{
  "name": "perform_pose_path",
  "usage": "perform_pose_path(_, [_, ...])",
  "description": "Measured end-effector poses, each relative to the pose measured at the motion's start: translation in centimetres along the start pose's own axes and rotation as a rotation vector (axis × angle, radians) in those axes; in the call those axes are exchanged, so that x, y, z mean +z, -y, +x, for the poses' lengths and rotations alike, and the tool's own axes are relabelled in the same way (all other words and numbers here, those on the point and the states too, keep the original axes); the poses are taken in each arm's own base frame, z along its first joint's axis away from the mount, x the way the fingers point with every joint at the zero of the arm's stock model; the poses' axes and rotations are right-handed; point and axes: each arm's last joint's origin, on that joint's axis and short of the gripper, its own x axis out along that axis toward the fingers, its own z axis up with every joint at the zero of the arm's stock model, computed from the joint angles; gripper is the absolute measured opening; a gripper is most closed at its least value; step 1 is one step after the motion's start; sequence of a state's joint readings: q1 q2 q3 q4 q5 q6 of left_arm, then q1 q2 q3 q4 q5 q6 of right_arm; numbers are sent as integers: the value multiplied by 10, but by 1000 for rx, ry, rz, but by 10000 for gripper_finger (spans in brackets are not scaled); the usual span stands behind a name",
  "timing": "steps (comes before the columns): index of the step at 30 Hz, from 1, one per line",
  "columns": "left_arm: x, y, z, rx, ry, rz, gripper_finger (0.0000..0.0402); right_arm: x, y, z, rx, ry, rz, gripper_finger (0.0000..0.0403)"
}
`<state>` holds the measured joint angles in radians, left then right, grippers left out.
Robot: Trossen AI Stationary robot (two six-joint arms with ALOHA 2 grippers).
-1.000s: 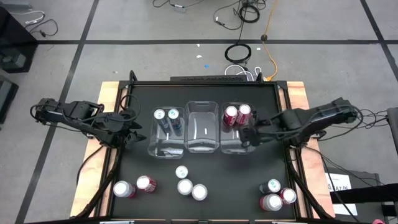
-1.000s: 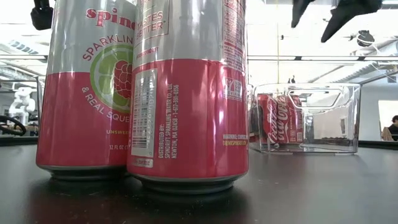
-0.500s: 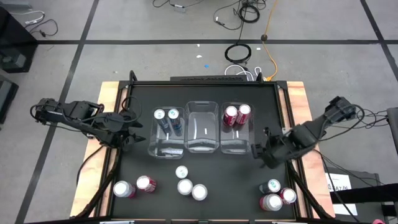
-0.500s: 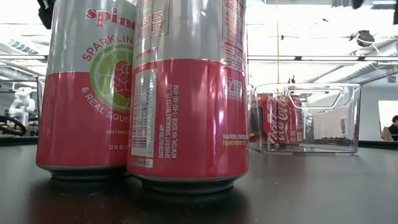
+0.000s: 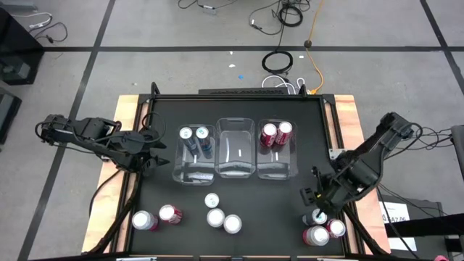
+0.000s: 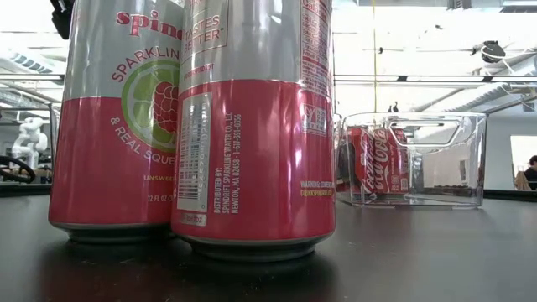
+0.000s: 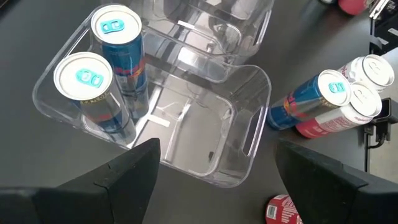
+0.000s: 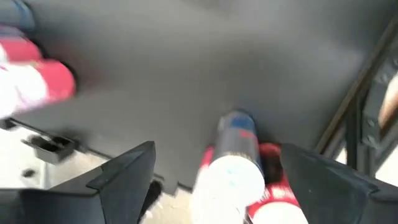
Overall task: Sort soda cans
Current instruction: Put the bottom right blue soda can into the left transparent bin
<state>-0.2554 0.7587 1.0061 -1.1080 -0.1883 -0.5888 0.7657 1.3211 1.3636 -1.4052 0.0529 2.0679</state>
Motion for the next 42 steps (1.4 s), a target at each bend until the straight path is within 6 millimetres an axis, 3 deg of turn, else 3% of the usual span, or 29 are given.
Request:
perform_pose_path(20, [0, 0, 0, 0, 0, -3, 325, -38, -11, 36, -152, -58, -126, 338])
perform_pose_path(35, [0, 0, 0, 0, 0, -6, 325, -49, -11, 47, -176, -51, -109, 338])
perform_pose_path(42, [0, 0, 0, 0, 0, -6, 325, -54, -7, 67, -156, -66, -97, 338])
